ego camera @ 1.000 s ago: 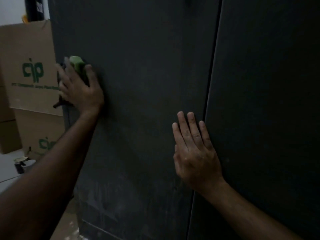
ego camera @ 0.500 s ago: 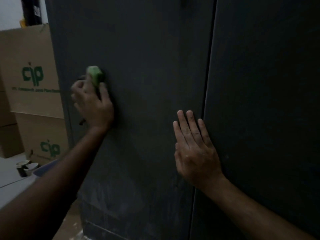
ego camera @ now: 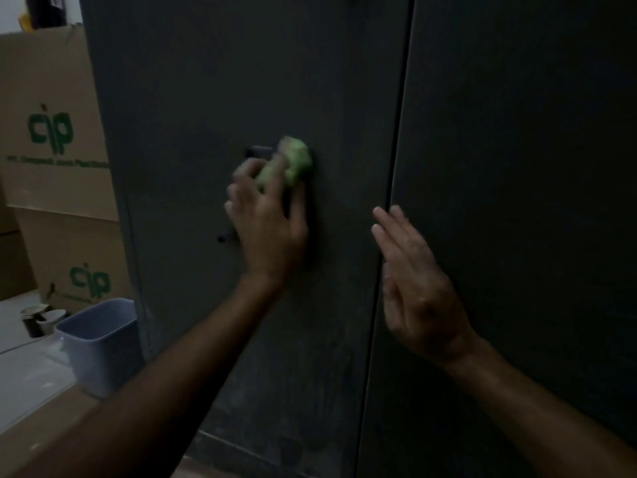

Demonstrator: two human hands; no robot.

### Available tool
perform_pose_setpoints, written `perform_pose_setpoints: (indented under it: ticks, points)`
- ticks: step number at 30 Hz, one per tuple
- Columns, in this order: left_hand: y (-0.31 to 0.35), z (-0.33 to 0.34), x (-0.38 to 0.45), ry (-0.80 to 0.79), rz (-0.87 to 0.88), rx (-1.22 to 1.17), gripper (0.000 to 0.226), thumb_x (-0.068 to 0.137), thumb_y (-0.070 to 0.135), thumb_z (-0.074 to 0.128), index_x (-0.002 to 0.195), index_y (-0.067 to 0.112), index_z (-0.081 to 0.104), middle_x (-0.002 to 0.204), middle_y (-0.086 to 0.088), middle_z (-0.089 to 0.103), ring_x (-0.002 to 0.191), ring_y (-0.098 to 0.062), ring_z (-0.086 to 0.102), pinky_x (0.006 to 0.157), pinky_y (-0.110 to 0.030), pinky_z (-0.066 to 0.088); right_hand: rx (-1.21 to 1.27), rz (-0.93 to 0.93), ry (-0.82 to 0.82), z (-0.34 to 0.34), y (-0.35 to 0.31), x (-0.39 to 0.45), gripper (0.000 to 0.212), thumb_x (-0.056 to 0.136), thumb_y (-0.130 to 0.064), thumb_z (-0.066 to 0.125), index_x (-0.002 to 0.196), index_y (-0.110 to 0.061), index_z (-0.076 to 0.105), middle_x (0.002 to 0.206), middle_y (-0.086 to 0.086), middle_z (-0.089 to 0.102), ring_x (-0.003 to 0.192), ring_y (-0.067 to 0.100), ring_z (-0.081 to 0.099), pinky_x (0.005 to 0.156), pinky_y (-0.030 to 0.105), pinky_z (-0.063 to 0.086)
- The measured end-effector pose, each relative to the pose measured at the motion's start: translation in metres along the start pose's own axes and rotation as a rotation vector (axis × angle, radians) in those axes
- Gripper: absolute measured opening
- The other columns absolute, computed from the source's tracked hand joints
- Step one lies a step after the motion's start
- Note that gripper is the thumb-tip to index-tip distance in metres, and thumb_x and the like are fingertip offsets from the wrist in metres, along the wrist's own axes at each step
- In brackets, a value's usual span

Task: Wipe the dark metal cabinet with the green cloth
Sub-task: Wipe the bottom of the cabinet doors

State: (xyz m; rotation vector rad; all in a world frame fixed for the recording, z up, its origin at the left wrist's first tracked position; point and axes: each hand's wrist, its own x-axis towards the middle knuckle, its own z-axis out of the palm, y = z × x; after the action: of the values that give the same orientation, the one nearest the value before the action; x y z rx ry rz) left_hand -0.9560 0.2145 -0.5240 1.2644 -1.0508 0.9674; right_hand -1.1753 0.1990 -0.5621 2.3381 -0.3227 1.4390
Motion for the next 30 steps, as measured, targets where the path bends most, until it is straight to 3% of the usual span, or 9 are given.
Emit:
perform_pose_setpoints:
  ticks: [3, 5, 11, 14, 20, 22, 26, 28, 30]
  points:
    - [0.017, -0.012, -0.095, -0.309, 0.495, -0.019, 0.050, 0.097, 0.039, 0.051, 0.146, 0.028, 0.043, 0.136, -0.013, 0.041, 0.119, -0.031, 0.046, 0.091, -0.043, 0.038, 0.025, 0.057, 0.093, -0.024, 0.013, -0.010, 0.050, 0.091, 0.007, 0.043, 0.141, 0.010, 0.041, 0.152, 0.022, 0.038, 0.147, 0.034, 0.029, 0.121, 0.044, 0.027]
    - [-0.002, -0.030, -0.127, -0.426, 0.598, -0.021, 0.051, 0.098, 0.039, 0.050, 0.147, 0.033, 0.039, 0.135, -0.007, 0.041, 0.117, -0.027, 0.047, 0.090, -0.041, 0.041, 0.013, 0.080, 0.084, -0.037, 0.018, -0.024, 0.050, 0.092, 0.006, 0.042, 0.142, 0.008, 0.040, 0.153, 0.020, 0.038, 0.148, 0.032, 0.029, 0.120, 0.042, 0.028]
    - [0.044, 0.003, -0.074, -0.091, -0.067, -0.069, 0.052, 0.097, 0.037, 0.050, 0.148, 0.030, 0.042, 0.130, -0.013, 0.046, 0.110, -0.027, 0.044, 0.089, -0.037, 0.031, -0.063, 0.138, -0.078, -0.051, 0.025, -0.056, 0.052, 0.092, 0.000, 0.040, 0.144, 0.005, 0.039, 0.156, 0.016, 0.033, 0.150, 0.028, 0.023, 0.122, 0.040, 0.026]
    - [0.071, 0.015, -0.089, -0.153, 0.206, -0.028, 0.052, 0.100, 0.043, 0.048, 0.150, 0.030, 0.039, 0.138, -0.011, 0.040, 0.117, -0.029, 0.044, 0.093, -0.041, 0.033, -0.063, 0.132, -0.083, -0.052, 0.028, -0.060, 0.054, 0.090, 0.006, 0.043, 0.144, 0.007, 0.039, 0.157, 0.017, 0.031, 0.151, 0.029, 0.022, 0.122, 0.040, 0.024]
    - [0.000, -0.033, -0.141, -0.526, 0.970, 0.073, 0.051, 0.094, 0.036, 0.054, 0.145, 0.035, 0.050, 0.132, -0.011, 0.052, 0.110, -0.030, 0.057, 0.088, -0.041, 0.041, -0.073, 0.135, -0.064, -0.045, 0.028, -0.062, 0.054, 0.090, 0.005, 0.045, 0.143, 0.007, 0.040, 0.156, 0.019, 0.034, 0.151, 0.030, 0.020, 0.121, 0.045, 0.027]
    - [0.005, -0.033, -0.123, -0.510, 0.871, 0.053, 0.051, 0.095, 0.033, 0.052, 0.145, 0.031, 0.045, 0.132, -0.012, 0.046, 0.110, -0.031, 0.053, 0.086, -0.040, 0.039, -0.053, 0.152, -0.031, -0.040, 0.027, -0.062, 0.053, 0.090, 0.007, 0.045, 0.144, 0.007, 0.040, 0.156, 0.019, 0.034, 0.151, 0.030, 0.020, 0.121, 0.046, 0.028]
    - [0.071, 0.005, -0.053, -0.231, 0.248, -0.023, 0.056, 0.095, 0.037, 0.054, 0.149, 0.031, 0.039, 0.136, -0.010, 0.039, 0.112, -0.028, 0.043, 0.087, -0.037, 0.032, 0.126, 0.204, 0.097, -0.037, 0.024, -0.062, 0.048, 0.096, 0.004, 0.038, 0.145, 0.007, 0.037, 0.156, 0.021, 0.034, 0.150, 0.031, 0.024, 0.122, 0.041, 0.026]
    - [0.089, 0.014, -0.051, -0.195, 0.298, 0.016, 0.054, 0.098, 0.043, 0.050, 0.149, 0.032, 0.038, 0.137, -0.008, 0.035, 0.111, -0.026, 0.042, 0.086, -0.036, 0.030, 0.182, 0.234, 0.122, -0.040, 0.024, -0.064, 0.047, 0.097, 0.004, 0.037, 0.144, 0.009, 0.037, 0.155, 0.022, 0.034, 0.149, 0.031, 0.025, 0.122, 0.041, 0.026]
    - [0.086, 0.010, -0.082, -0.249, 0.543, 0.013, 0.052, 0.098, 0.048, 0.050, 0.146, 0.032, 0.038, 0.136, -0.010, 0.034, 0.111, -0.029, 0.042, 0.086, -0.041, 0.034, 0.184, 0.235, 0.130, -0.043, 0.024, -0.066, 0.046, 0.098, 0.002, 0.038, 0.144, 0.009, 0.038, 0.155, 0.022, 0.034, 0.149, 0.032, 0.026, 0.121, 0.042, 0.026]
